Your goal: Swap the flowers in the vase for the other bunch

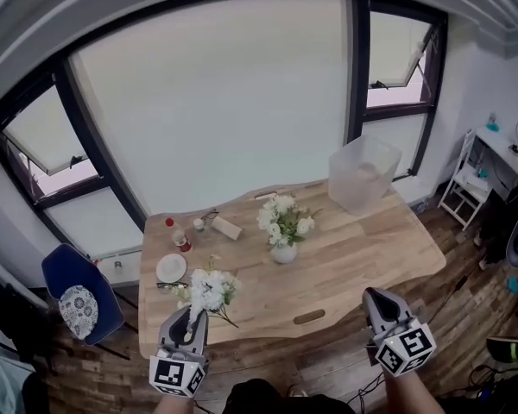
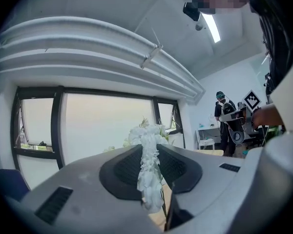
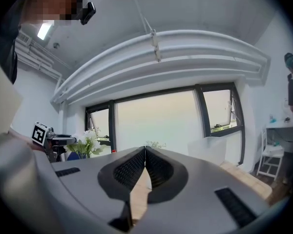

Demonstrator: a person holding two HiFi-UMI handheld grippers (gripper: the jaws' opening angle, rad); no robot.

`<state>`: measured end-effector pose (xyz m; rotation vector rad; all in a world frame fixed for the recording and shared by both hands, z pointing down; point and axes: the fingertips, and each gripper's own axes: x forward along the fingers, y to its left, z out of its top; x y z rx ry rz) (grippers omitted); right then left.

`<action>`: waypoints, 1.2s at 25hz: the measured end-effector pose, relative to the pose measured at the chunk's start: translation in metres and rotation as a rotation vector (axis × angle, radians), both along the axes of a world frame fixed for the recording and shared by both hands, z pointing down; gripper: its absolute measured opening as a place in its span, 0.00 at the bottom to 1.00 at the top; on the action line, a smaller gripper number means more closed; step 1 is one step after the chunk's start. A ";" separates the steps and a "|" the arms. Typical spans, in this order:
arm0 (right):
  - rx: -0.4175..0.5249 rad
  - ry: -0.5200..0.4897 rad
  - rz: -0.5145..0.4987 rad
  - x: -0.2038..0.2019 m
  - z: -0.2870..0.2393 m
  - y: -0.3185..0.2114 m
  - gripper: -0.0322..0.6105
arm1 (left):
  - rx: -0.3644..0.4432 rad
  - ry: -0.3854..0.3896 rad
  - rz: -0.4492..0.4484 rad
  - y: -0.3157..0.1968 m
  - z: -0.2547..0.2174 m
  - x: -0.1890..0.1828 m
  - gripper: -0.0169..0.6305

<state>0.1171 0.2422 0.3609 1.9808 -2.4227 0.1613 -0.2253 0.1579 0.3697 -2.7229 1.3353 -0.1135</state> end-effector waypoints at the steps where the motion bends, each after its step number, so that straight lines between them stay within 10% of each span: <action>1: -0.003 -0.010 0.004 0.005 0.002 0.000 0.09 | -0.004 -0.002 -0.003 -0.001 0.001 0.003 0.16; 30: -0.046 -0.061 -0.039 0.030 0.000 -0.139 0.09 | -0.070 0.069 0.044 -0.154 0.007 0.060 0.16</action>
